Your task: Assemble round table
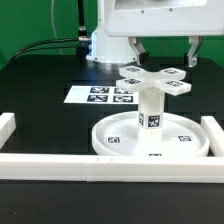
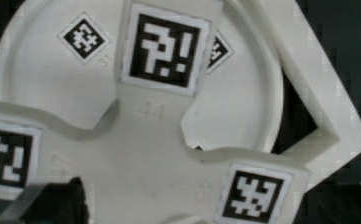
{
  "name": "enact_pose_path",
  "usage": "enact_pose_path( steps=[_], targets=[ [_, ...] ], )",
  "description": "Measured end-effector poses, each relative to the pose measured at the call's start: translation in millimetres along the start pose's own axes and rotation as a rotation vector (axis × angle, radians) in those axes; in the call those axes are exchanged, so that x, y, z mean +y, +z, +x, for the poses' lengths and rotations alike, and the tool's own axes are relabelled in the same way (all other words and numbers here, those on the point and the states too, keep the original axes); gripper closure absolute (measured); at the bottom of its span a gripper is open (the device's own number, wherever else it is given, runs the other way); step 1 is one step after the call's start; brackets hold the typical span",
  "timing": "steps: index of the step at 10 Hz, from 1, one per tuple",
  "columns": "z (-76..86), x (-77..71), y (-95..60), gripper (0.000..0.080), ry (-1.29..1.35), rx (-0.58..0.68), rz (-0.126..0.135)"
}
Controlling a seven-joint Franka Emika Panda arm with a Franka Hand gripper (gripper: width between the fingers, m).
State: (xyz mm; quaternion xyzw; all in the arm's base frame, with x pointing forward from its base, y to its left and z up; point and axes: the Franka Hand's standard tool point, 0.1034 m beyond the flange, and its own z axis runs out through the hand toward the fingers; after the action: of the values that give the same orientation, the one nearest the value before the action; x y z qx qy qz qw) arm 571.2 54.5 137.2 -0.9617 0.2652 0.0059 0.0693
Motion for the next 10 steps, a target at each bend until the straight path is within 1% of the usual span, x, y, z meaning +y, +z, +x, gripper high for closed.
enact_pose_path(
  steps=[1, 2, 4, 5, 6, 7, 10],
  targets=[
    [0.1, 0.2, 0.1, 0.015, -0.064, 0.0, -0.001],
    [0.8, 2.2, 0.4, 0.015, -0.207, 0.0, -0.005],
    [2.3, 7.9, 2.3, 0.015, -0.523, -0.005, -0.031],
    [1.2, 7.8, 3.9, 0.015, -0.667, -0.047, -0.042],
    [4.1, 3.7, 5.5, 0.015, -0.775, -0.088, -0.045],
    [9.5, -0.3, 6.9, 0.015, -0.883, -0.102, -0.054],
    [11.2, 2.4, 7.8, 0.015, -1.047, -0.104, -0.052]
  ],
)
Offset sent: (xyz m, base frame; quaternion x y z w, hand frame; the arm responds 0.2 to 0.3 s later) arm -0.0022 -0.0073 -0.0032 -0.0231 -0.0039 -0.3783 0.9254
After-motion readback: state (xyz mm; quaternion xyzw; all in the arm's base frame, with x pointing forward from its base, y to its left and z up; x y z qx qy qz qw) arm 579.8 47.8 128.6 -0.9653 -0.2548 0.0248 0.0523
